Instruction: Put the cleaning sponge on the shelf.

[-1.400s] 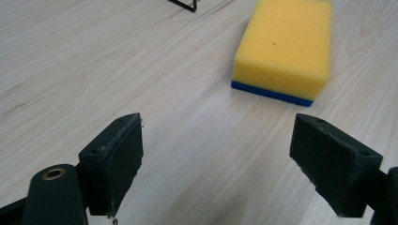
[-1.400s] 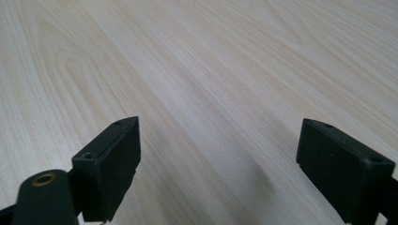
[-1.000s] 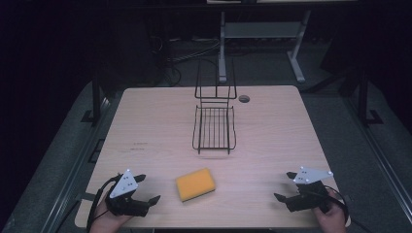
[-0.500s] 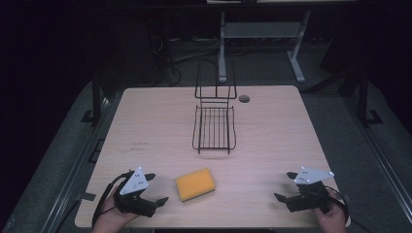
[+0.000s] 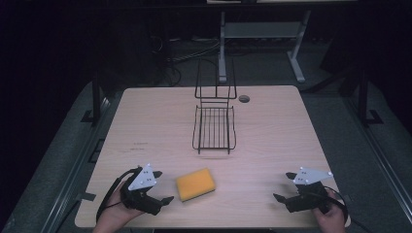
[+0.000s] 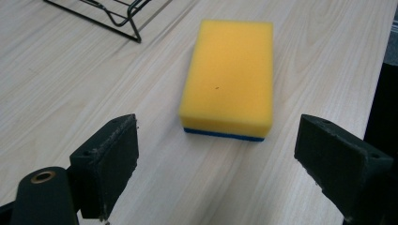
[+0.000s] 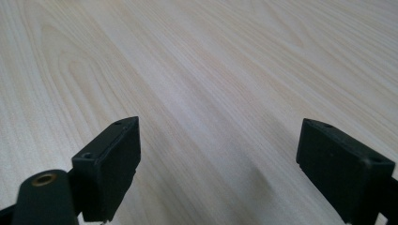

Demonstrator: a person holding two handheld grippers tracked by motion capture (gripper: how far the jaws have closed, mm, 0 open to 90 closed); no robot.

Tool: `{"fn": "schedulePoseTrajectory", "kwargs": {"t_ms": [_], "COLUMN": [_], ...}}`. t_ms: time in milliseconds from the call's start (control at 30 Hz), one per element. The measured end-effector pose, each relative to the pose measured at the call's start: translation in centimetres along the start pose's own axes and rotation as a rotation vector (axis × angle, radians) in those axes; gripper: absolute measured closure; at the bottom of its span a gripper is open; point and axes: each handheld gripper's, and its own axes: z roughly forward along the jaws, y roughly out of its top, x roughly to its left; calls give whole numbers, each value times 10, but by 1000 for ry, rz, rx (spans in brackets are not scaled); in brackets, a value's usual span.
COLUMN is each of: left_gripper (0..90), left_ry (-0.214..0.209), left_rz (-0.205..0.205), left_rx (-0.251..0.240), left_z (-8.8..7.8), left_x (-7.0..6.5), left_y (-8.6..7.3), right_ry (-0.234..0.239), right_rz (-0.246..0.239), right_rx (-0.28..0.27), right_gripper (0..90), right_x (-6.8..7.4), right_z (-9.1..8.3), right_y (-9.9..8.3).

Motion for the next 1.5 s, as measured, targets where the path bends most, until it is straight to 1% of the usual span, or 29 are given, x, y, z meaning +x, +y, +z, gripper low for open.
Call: {"fn": "schedulePoseTrajectory", "kwargs": {"t_ms": [200, 300, 433, 500, 700, 833, 933, 1000, 1067, 1133, 1233, 1333, 1367, 1500], "left_gripper": [134, 134, 134, 134, 134, 134, 134, 134, 134, 134, 134, 133, 134, 134], "left_ry": [-12, -26, -35, -40, -48, -60, -60, -56, -59, -56, -65, -70, -72, -83], "left_rz": [25, 40, 49, 51, 61, 72, 74, 83, 86, 91, 102, 98, 106, 106], "left_rx": [15, 28, 37, 39, 50, 62, 63, 62, 58, 65, 75, 79, 90, 100], "left_z": [5, 10, 16, 19, 24, 29, 30, 31, 33, 34, 37, 40, 41, 44], "left_x": [0, -1, -3, -3, -3, -1, -1, -1, -1, -1, 0, -1, 0, 1], "left_y": [8, 13, 17, 19, 24, 29, 32, 34, 36, 39, 43, 45, 46, 49], "right_ry": [2, -1, -3, 0, 5, 8, 7, 5, 7, 7, 10, 10, 10, 14], "right_rz": [-1, 0, -9, -1, -4, -3, -5, -7, 3, 2, 2, -1, 0, -4], "right_rx": [2, -3, -5, -8, -11, -4, -8, -11, -15, -13, -12, -11, -12, -12], "right_gripper": [138, 138, 138, 138, 138, 138, 138, 138, 138, 138, 138, 138, 138, 138], "right_x": [1, 0, 0, 0, 1, 3, 3, 2, 2, 1, 1, 1, 2, 2], "right_z": [0, -1, -1, -1, -1, 0, 0, -1, -1, -2, -1, -1, -1, 0], "right_y": [0, 0, 0, 0, 1, 1, 1, 1, 0, 0, 0, 0, 1, 1]}}
